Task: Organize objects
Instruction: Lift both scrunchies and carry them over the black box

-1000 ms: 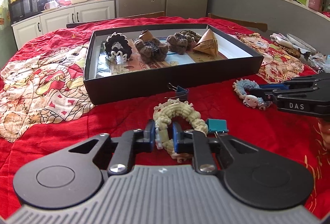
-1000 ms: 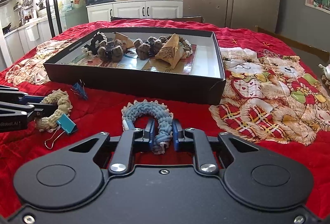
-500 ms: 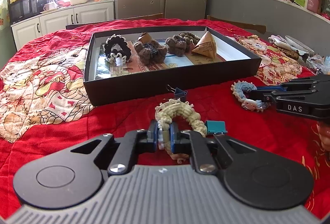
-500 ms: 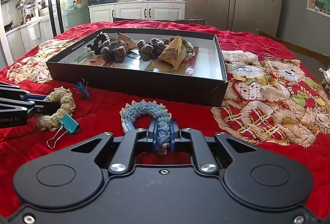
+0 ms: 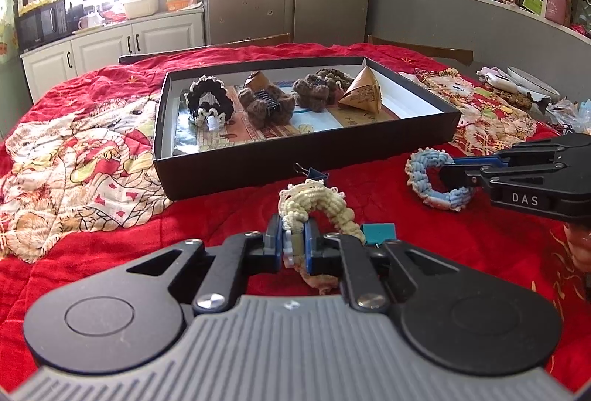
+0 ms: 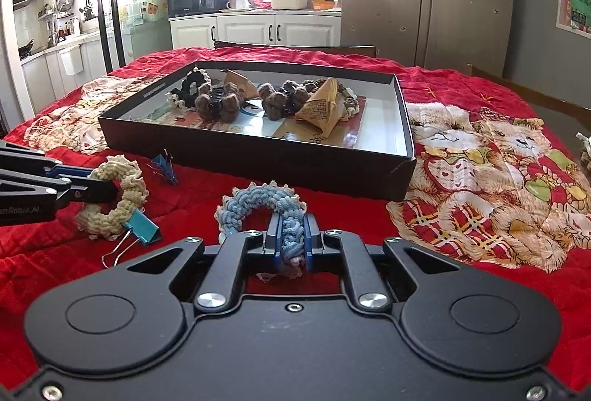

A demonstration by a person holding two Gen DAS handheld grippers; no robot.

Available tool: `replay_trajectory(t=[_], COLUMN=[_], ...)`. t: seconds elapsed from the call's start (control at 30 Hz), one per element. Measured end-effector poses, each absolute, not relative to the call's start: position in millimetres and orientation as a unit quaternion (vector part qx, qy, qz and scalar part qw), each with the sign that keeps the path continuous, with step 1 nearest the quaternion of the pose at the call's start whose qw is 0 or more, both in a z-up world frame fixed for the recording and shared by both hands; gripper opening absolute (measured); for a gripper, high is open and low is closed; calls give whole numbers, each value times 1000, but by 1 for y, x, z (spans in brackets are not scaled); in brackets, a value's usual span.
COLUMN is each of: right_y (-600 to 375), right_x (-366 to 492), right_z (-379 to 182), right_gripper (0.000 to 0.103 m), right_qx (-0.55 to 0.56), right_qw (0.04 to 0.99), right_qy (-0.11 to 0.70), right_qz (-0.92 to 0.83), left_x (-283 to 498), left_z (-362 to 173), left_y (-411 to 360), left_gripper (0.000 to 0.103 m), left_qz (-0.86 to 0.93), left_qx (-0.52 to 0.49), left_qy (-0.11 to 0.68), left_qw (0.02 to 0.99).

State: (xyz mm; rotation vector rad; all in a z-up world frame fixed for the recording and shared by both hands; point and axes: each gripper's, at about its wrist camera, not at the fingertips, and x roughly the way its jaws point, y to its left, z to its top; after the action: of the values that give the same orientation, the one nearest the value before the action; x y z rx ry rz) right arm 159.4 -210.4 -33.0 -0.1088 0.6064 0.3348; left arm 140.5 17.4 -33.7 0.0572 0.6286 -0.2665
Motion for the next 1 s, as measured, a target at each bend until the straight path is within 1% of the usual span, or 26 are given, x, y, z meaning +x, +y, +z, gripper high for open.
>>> replay_trajectory(t=[0.53,1.0], right_y=[-202,-194], right_x=[147,136], right_z=[-16,18], right_gripper=[11,11], right_qx=[-63,-75], right_qw=[941,948], right_qy=[276,237], right_qz=[184,198], left_x=[125,122], left_z=[-12,16], left_y=[13,15], left_gripper=[14,14], left_qz=[-135,-136], left_qx=[41,41], left_qy=[280,249], left_qw=[949,958])
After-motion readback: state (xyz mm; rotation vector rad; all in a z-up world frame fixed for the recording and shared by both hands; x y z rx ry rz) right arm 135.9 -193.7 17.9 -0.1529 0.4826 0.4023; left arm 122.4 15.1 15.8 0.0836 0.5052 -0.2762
